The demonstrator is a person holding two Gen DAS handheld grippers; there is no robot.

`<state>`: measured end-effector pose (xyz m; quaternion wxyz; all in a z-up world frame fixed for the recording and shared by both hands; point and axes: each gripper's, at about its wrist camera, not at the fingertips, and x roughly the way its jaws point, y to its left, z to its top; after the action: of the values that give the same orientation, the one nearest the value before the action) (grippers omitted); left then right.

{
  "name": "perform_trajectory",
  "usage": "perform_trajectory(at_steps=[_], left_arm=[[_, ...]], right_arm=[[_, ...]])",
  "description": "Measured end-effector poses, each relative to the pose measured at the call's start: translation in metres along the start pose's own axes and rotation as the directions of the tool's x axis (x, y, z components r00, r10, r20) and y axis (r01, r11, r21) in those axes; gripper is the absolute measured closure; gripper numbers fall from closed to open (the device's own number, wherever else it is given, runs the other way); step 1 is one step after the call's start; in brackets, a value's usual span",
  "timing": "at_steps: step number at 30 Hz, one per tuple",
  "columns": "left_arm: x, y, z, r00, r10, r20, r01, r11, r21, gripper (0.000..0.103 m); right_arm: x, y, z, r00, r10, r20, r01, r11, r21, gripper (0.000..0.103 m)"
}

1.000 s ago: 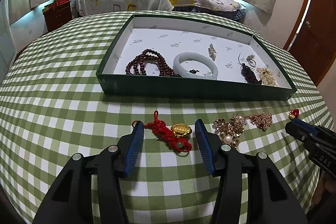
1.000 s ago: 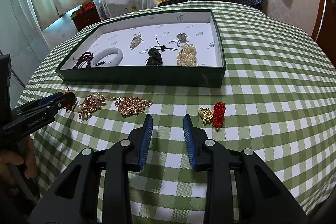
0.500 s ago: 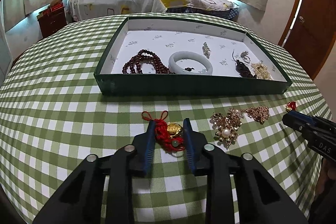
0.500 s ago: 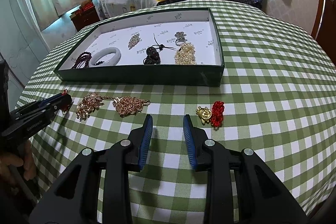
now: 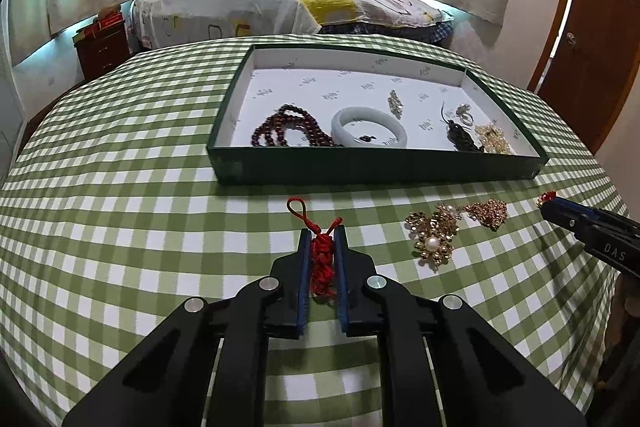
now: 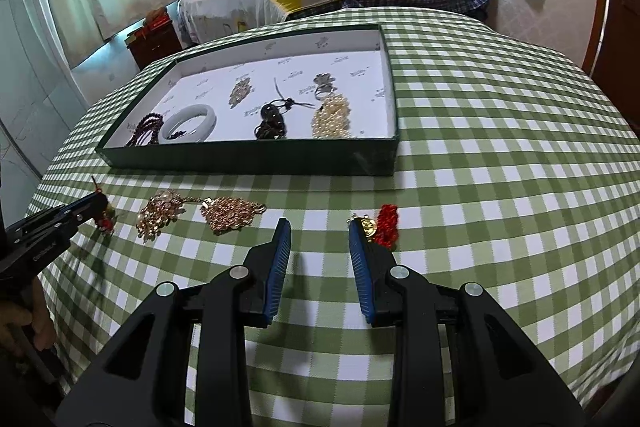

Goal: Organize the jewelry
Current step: 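Grasp the red tassel with the left tool while the right tool grasps the red knot charm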

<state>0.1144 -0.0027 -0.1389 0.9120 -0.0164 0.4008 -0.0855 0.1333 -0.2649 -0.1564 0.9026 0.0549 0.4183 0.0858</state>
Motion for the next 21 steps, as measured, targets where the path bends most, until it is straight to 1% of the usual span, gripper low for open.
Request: perform_trajectory(at_steps=[5, 13, 17, 21], left_arm=[[-0.001, 0.004, 0.001, 1.000, 0.007, 0.003, -0.007, 1.000, -0.012, 0.092], [0.000, 0.007, 0.002, 1.000, 0.011, 0.004, -0.011, 1.000, -0.014, 0.092], [0.000, 0.009, 0.003, 1.000, 0.016, 0.005, -0.016, 1.000, -0.016, 0.092], [0.000, 0.011, 0.003, 1.000, 0.021, 0.006, -0.021, 1.000, -0.017, 0.092]], right_arm=[[-0.004, -0.005, 0.003, 1.000, -0.018, 0.020, 0.018, 1.000, 0.010, 0.073], [-0.002, -0.019, 0.004, 0.998, -0.058, 0.017, 0.057, 0.998, 0.040, 0.073], [0.002, -0.024, 0.003, 0.998, -0.065, 0.009, 0.064, 0.996, 0.056, 0.073], [0.002, -0.026, 0.005, 0.997, -0.071, 0.019, 0.070, 0.995, 0.066, 0.073]])
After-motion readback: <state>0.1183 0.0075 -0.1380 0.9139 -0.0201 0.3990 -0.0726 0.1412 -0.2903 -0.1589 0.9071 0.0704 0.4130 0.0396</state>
